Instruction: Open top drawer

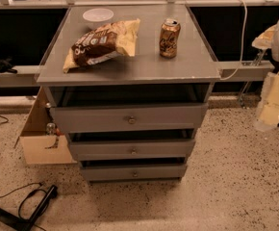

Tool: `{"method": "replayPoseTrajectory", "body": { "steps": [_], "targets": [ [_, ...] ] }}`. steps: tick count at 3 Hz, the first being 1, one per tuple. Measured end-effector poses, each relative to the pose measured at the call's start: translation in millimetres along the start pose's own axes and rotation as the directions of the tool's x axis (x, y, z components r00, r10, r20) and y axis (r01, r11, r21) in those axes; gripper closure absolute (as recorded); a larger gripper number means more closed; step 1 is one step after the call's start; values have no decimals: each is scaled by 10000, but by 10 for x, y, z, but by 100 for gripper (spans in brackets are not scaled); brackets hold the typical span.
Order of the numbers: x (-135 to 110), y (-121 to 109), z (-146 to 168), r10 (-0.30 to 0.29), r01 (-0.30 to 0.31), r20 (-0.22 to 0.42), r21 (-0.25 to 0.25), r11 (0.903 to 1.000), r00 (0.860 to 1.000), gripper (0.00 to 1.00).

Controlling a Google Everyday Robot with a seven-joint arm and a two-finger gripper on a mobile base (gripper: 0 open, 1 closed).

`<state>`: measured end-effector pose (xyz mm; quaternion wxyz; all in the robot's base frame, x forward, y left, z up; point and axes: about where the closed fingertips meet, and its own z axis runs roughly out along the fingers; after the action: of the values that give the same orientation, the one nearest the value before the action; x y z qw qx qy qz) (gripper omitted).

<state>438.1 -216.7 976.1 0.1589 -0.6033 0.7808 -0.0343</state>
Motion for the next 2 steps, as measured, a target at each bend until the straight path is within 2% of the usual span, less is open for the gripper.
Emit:
{"method": "replayPoseTrajectory", "body": {
  "steps": [2],
  "targets": [
    [-64, -71, -9, -188, 190, -141, 111, 9998, 9997, 0]
  ]
}}
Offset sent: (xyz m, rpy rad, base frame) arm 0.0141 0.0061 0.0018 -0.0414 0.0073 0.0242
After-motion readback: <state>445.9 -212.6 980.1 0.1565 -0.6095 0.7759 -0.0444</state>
